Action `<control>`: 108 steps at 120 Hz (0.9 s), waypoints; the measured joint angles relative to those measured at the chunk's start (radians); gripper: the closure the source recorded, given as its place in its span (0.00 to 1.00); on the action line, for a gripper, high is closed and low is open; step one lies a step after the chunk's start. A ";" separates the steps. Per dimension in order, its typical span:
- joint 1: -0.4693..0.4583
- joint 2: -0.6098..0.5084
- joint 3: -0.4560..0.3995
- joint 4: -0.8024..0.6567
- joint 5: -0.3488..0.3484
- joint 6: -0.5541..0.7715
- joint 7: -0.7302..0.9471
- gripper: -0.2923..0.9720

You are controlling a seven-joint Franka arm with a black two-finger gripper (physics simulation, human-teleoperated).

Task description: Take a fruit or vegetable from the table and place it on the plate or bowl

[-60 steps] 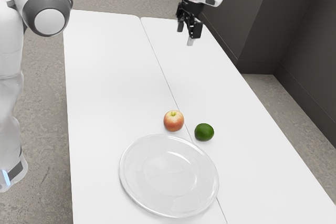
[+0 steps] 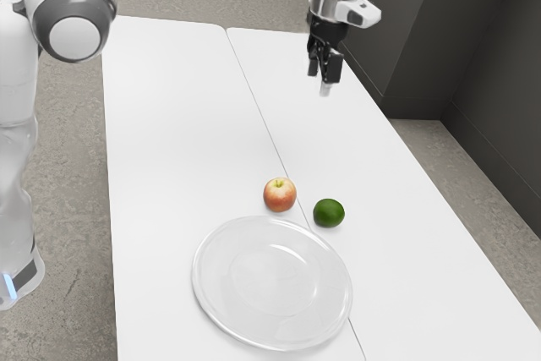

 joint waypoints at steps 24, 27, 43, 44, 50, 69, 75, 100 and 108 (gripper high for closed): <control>0.003 0.003 -0.098 -0.002 0.007 0.019 0.004 0.23; 0.003 0.003 -0.107 -0.006 0.007 0.024 0.004 0.23; 0.003 0.105 -0.149 -0.015 0.004 0.072 0.010 0.23; 0.003 0.113 -0.151 -0.015 0.004 0.075 0.010 0.23; 0.002 0.154 -0.159 -0.016 0.003 0.094 0.013 0.23; 0.005 0.196 -0.162 -0.023 -0.001 0.119 0.023 0.23; 0.005 0.197 -0.162 -0.029 -0.001 0.119 0.026 0.23; 0.004 0.218 -0.167 -0.069 -0.003 0.124 0.034 0.23; 0.004 0.224 -0.167 -0.070 -0.006 0.126 0.036 0.23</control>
